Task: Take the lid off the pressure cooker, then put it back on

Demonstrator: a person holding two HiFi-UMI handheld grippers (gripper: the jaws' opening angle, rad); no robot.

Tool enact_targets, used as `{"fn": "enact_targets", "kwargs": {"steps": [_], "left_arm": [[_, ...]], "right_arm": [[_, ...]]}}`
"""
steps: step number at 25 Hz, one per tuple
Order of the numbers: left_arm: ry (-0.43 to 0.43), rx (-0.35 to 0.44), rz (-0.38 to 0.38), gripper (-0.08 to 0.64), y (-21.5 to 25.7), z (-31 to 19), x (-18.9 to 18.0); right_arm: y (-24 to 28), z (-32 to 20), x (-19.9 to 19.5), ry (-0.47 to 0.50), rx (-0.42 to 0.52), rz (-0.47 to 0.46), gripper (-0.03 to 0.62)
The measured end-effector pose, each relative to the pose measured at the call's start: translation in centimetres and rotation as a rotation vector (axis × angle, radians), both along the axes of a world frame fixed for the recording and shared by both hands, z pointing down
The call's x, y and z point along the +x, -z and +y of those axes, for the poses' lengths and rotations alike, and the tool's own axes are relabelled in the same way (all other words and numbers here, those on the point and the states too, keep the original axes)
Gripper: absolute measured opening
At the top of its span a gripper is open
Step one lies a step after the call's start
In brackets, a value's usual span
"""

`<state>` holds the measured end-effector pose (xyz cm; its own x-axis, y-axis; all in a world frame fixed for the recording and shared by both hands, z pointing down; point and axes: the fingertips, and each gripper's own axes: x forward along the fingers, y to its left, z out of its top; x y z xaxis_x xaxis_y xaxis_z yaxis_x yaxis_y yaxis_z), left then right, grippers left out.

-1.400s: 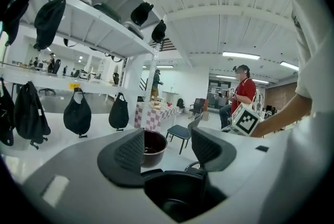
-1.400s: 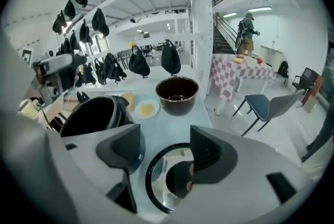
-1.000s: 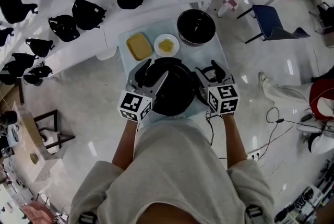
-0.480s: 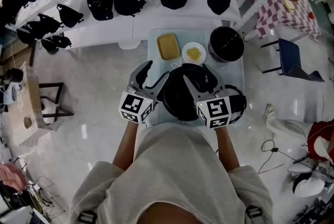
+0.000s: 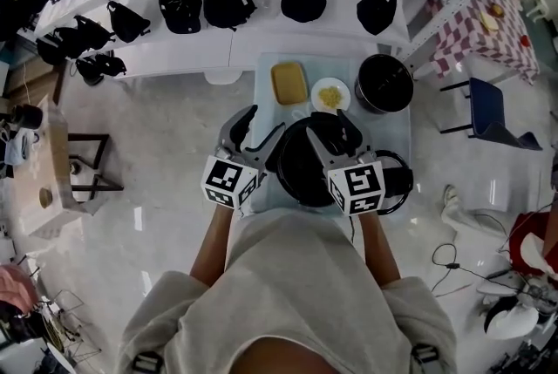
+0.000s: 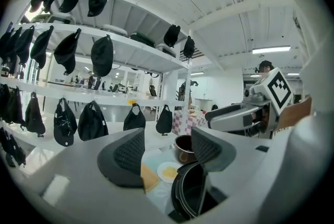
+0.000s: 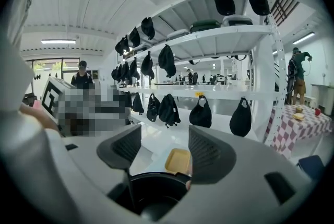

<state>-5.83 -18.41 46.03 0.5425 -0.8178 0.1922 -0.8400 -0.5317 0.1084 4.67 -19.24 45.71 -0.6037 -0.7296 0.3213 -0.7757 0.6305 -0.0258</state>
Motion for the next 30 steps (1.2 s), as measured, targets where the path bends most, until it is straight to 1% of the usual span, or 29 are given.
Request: {"fn": "enact_targets", "kwargs": {"steps": [5, 9, 11, 13, 18, 21, 24, 30], "left_arm": [[-0.025, -0.001, 0.001, 0.262, 0.0, -0.4, 1.1], [-0.050, -0.004, 0.006, 0.262, 0.0, -0.5, 1.9], [-0.067, -0.003, 0.008, 0.262, -0.1, -0.6, 2.5], [-0.083, 0.000, 0.010, 0.262, -0.1, -0.7, 3.2], [-0.125, -0.006, 0.006, 0.262, -0.3, -0.7, 4.8], [-0.155, -0.011, 0.008, 0.262, -0.4, -0.7, 6.2], [-0.202, -0.017, 0.010, 0.262, -0.6, -0.8, 8.1], [-0.320, -0.032, 0.017, 0.262, -1.2, -0.9, 13.3]], "right_arm": [[-0.2, -0.3, 1.1, -0.026, -0.008, -0.004, 0.279], [-0.8, 0.0, 3.1, -0.077, -0.028, 0.010, 0.279], [-1.4, 0.3, 5.0, -0.120, -0.041, 0.022, 0.279], [-2.5, 0.8, 7.8, -0.177, -0.067, 0.038, 0.279], [-6.6, 3.1, 16.7, -0.366, -0.193, 0.081, 0.279], [-8.9, 5.1, 21.3, -0.454, -0.267, 0.113, 0.279], [-10.6, 6.8, 23.5, -0.509, -0.322, 0.110, 0.281], [-12.8, 9.2, 25.2, -0.564, -0.383, 0.097, 0.282]]}}
